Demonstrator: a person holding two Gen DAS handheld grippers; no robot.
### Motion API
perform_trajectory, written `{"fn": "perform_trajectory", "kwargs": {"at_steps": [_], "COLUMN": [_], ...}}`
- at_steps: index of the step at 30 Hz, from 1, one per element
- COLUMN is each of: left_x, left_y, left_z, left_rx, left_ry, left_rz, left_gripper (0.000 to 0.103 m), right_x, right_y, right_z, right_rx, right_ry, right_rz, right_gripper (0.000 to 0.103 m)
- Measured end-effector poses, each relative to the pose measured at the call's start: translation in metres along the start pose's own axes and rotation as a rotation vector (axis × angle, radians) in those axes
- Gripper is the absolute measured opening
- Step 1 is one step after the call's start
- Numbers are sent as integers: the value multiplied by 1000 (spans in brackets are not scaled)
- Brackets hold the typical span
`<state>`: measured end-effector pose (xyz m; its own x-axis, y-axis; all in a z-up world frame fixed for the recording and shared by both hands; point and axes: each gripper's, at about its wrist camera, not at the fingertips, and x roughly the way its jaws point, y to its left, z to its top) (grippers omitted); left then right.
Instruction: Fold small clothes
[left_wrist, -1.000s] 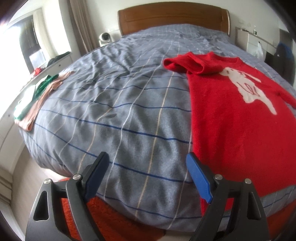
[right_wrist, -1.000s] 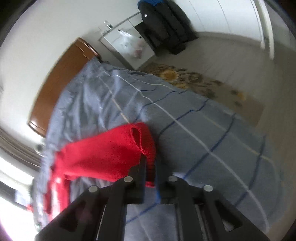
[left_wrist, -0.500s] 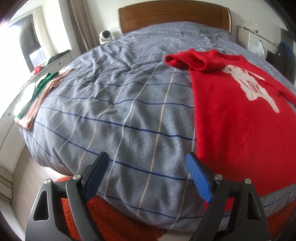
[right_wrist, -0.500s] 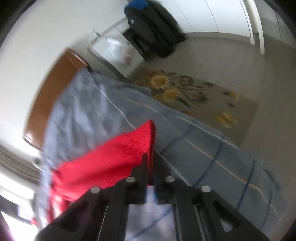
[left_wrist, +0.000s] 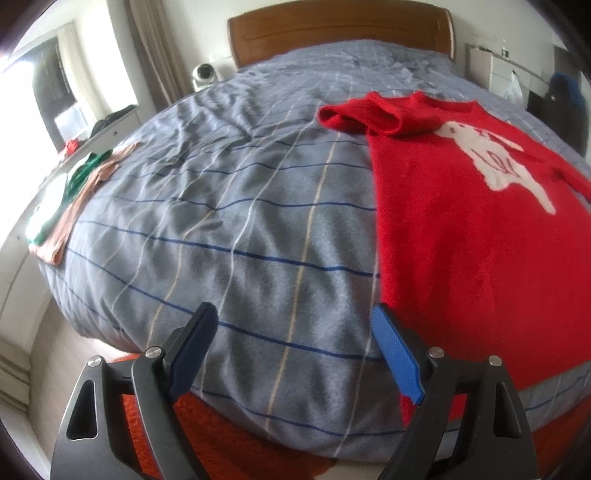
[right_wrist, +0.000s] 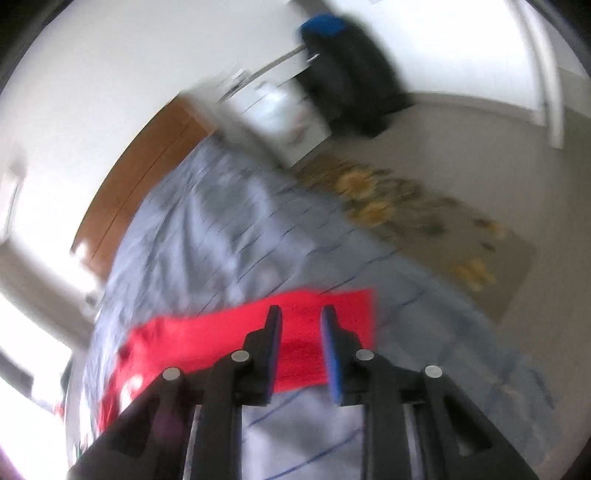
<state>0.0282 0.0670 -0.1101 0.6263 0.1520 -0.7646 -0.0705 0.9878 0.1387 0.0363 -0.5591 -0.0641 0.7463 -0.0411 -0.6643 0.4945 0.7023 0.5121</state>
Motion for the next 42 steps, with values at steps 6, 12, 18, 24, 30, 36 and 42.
{"fn": "perform_trajectory", "kwargs": {"at_steps": [6, 12, 18, 24, 30, 36, 42], "left_x": [-23, -19, 73, 156, 152, 95, 96], "left_y": [18, 10, -33, -66, -61, 83, 187], "left_z": [24, 119, 212, 234, 243, 243, 178], "left_rx": [2, 76, 78, 10, -143, -512, -653], "left_ry": [-32, -75, 141, 297, 253, 6, 18], "left_rz": [-57, -249, -443, -418, -506, -367, 12], "left_gripper": [89, 95, 93, 66, 4, 4, 49], "right_x": [16, -24, -34, -26, -25, -25, -25], "right_y": [-23, 24, 68, 83, 94, 89, 87], "right_z": [-34, -65, -139, -206, -223, -222, -227], "right_rx": [12, -174, -318, -354, -454, -434, -438], "right_ry": [-2, -81, -3, 43, 46, 42, 38], "right_rz": [-154, -196, -71, -41, -63, -45, -39], "right_gripper": [11, 44, 46, 47, 51, 51, 53]}}
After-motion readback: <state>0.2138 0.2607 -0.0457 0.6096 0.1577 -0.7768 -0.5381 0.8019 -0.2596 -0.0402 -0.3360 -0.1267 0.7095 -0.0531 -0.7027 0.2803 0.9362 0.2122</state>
